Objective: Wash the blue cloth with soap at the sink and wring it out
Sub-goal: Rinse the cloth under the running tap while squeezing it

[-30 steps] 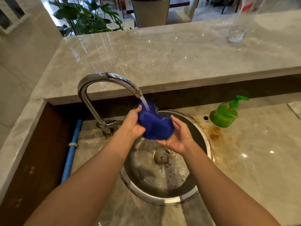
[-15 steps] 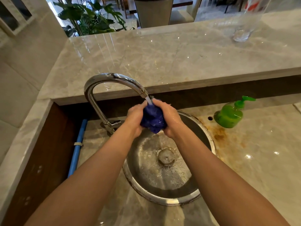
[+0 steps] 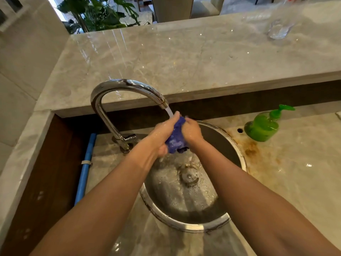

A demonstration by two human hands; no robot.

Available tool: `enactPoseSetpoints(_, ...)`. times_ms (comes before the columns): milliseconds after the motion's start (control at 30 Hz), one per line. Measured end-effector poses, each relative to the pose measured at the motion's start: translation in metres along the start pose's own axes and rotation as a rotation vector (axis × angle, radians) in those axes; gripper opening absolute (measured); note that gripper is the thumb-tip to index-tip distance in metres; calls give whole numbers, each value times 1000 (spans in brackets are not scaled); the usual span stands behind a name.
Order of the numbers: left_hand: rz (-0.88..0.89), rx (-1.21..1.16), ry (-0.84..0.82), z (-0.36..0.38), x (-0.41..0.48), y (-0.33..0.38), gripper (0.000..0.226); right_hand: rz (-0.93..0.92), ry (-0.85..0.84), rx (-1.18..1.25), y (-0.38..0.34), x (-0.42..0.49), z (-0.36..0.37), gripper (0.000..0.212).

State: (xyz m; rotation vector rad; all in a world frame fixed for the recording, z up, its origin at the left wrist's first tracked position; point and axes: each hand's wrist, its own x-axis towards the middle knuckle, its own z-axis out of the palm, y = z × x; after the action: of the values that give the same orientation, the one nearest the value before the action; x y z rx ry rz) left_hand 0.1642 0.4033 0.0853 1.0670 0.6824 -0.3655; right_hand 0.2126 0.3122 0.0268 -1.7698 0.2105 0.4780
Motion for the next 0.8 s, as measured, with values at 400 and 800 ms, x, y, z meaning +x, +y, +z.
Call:
enactPoseSetpoints(400,55,-241,-128,-21,12,4,39,423,-308,531,26,-26,-19,44)
enactPoseSetpoints(800,199,-151,-119,-21,5,10,24,223,-186,347,21,-35,-28,25)
